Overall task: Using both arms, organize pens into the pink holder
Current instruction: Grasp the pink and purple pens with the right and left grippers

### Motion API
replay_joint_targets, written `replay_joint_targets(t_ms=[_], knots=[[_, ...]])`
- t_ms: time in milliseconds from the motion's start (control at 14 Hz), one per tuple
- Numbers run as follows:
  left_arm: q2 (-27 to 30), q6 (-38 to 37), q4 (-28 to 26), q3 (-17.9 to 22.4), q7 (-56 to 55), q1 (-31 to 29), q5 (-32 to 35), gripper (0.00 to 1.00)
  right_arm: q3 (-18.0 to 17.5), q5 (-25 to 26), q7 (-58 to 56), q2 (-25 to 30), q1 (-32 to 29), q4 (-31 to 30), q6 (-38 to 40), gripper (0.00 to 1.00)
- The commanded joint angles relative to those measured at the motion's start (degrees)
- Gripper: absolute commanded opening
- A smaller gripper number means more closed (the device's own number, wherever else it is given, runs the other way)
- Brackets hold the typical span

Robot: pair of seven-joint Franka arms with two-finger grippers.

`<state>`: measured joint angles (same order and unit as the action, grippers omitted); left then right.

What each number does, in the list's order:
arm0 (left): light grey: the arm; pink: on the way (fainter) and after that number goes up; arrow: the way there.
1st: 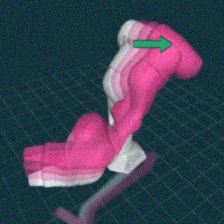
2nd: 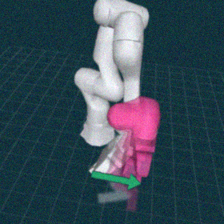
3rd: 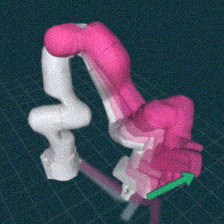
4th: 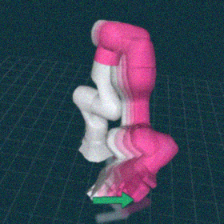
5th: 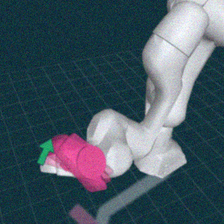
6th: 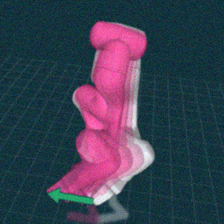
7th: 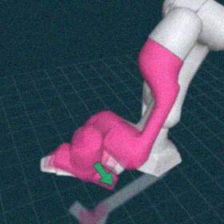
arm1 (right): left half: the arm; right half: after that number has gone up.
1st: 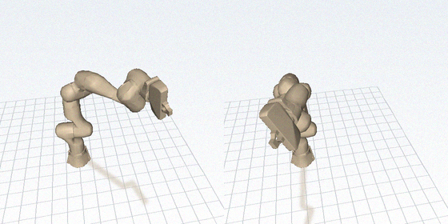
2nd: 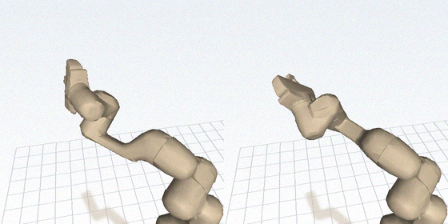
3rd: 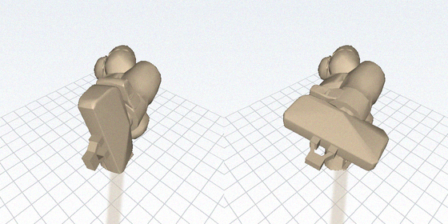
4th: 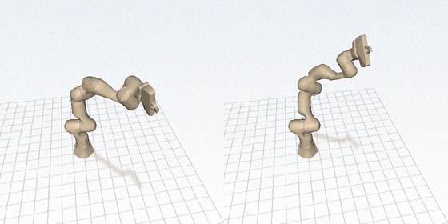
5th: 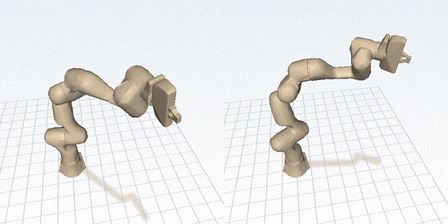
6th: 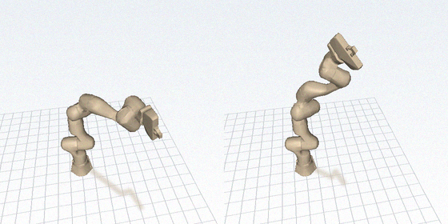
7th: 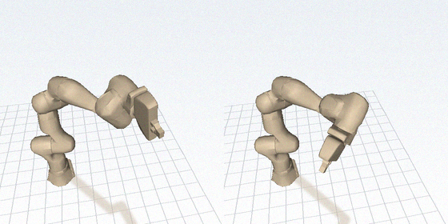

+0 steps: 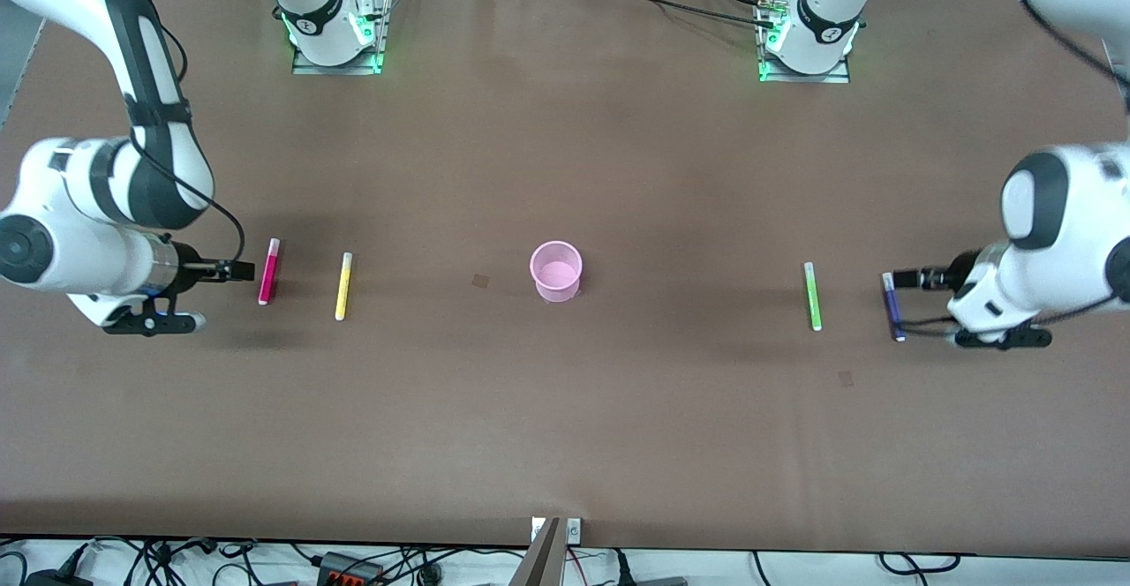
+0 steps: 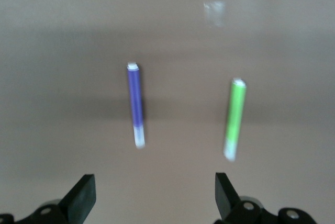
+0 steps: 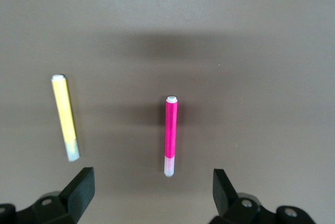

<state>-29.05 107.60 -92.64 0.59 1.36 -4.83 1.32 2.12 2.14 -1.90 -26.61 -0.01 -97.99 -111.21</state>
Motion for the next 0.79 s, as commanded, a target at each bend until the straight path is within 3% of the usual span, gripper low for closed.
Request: replay_joint_targets(t_ms=[0, 429, 714], knots=[[-7.1, 7.4, 2.6, -0.3, 0.5, -2.4, 0.9, 1.0, -0.1, 0.9, 0.6, -3.7, -0.4, 0.6, -2.9, 1.0], [-12.1, 19.0, -1.0, -0.9, 2.5, -2.0, 0.9, 1.0, -0.1, 1.0, -0.3, -8.9, -2.4, 0.3, -3.6, 1.0], [-12.1, 19.0, -1.5, -0.9, 5.9, -2.2, 0.9, 0.96, -0.1, 1.0, -0.3, -10.0, -2.5, -0.1, -5.7, 1.0]])
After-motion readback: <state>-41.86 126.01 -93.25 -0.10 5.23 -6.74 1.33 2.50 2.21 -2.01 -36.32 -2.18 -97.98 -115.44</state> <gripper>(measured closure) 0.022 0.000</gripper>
